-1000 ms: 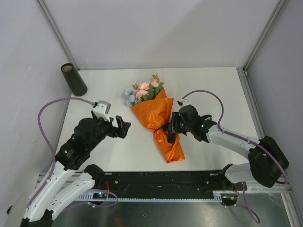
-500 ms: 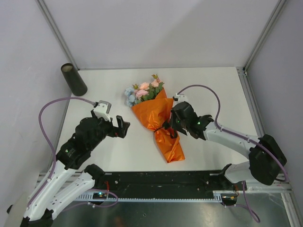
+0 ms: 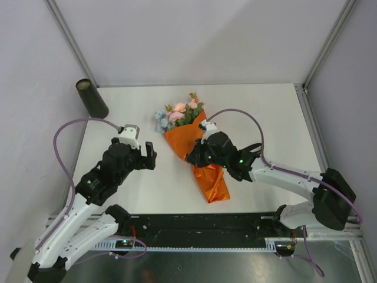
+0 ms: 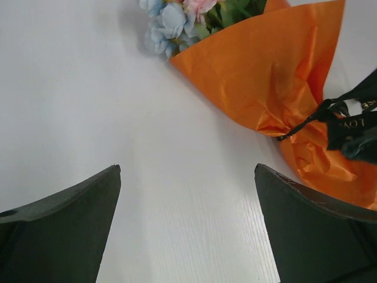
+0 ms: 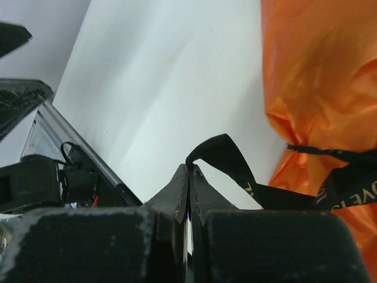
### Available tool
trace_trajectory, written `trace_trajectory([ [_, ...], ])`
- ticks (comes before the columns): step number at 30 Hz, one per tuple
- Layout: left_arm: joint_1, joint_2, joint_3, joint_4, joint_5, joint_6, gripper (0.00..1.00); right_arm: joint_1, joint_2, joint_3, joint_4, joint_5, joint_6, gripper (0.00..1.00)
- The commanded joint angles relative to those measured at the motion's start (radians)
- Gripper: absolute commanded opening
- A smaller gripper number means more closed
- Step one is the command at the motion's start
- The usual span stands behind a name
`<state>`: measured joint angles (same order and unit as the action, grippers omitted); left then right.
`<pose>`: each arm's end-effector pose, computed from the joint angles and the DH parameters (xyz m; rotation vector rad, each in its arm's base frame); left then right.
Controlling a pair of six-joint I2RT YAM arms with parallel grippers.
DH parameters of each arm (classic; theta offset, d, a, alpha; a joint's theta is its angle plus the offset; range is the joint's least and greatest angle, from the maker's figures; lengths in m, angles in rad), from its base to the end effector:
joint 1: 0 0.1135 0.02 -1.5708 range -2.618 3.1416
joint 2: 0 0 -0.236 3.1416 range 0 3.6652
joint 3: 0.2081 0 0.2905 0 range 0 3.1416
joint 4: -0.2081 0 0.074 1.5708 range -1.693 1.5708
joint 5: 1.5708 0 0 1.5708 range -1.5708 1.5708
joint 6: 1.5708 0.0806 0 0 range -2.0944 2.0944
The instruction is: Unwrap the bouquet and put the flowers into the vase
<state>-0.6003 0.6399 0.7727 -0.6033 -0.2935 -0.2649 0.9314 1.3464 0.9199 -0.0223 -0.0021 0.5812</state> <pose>0.2106 -0.1159 0.2830 0.1566 2.0225 -0.2483 0.2328 0.3134 0.2136 -0.3769 2.1225 0.9311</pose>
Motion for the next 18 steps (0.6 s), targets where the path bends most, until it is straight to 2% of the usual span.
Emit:
trace_trajectory([
  [1,0.0,0.024,0.043,-0.016,-0.049,-0.028,1.0,0.031,0.062,-0.011,0.073,-0.016,0.092,0.0],
  [4,0.0,0.037,0.044,-0.02,-0.044,-0.037,1.0,0.027,0.048,-0.012,0.053,0.053,0.077,0.0],
  [8,0.002,0.058,0.055,-0.018,0.004,-0.07,1.0,0.006,-0.054,-0.007,0.031,0.131,0.016,0.0],
  [11,0.009,0.078,0.068,-0.017,0.027,-0.079,1.0,-0.014,-0.102,0.0,0.052,0.054,0.005,0.0],
  [15,0.04,0.084,0.069,-0.017,0.037,-0.075,1.0,-0.018,-0.133,0.002,0.123,-0.08,0.077,0.0],
  [18,0.048,0.082,0.064,-0.017,0.045,-0.082,1.0,-0.011,-0.143,0.0,0.165,-0.077,0.147,0.02],
])
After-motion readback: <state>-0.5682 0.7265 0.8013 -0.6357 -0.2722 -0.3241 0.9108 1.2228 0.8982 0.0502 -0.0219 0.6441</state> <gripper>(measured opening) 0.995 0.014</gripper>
